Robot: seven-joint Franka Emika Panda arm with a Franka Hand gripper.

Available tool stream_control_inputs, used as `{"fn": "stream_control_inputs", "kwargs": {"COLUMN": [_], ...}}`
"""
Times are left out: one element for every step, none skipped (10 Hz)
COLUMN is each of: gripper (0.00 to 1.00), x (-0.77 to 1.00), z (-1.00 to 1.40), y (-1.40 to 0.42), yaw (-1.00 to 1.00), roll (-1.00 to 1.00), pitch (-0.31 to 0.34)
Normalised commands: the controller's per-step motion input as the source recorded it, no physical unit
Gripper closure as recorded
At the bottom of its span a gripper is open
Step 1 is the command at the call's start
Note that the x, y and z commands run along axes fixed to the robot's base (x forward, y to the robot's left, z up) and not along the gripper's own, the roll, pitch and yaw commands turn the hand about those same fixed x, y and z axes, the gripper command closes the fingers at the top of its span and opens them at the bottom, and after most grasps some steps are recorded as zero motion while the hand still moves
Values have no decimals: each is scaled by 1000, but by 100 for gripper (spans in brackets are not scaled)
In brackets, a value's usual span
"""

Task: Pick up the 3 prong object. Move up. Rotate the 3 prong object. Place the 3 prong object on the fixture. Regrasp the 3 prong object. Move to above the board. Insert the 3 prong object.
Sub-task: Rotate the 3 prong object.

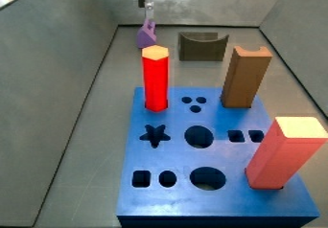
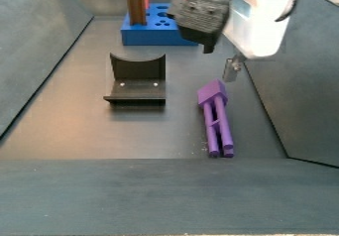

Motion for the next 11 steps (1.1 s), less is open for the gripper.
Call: {"fn": "stream_control_inputs", "kwargs": {"gripper": [0, 0, 0, 0, 0, 0, 0, 0, 0, 0, 0], "x": [36, 36, 36, 36, 36, 36, 36, 36, 36, 36, 36], "z": [-46, -46, -46, -46, -45, -45, -45, -45, -45, -45, -45], "y": [4, 4, 4, 4, 4, 4, 4, 4, 4, 4, 3], "yaw": [1000, 1000, 1000, 1000, 1000, 1000, 1000, 1000, 1000, 1000, 1000], "roll": [3, 3, 3, 3, 3, 3, 4, 4, 5, 5, 6], "pitch": [-2, -2, -2, -2, -2, -2, -2, -3, -3, -3, -4]}}
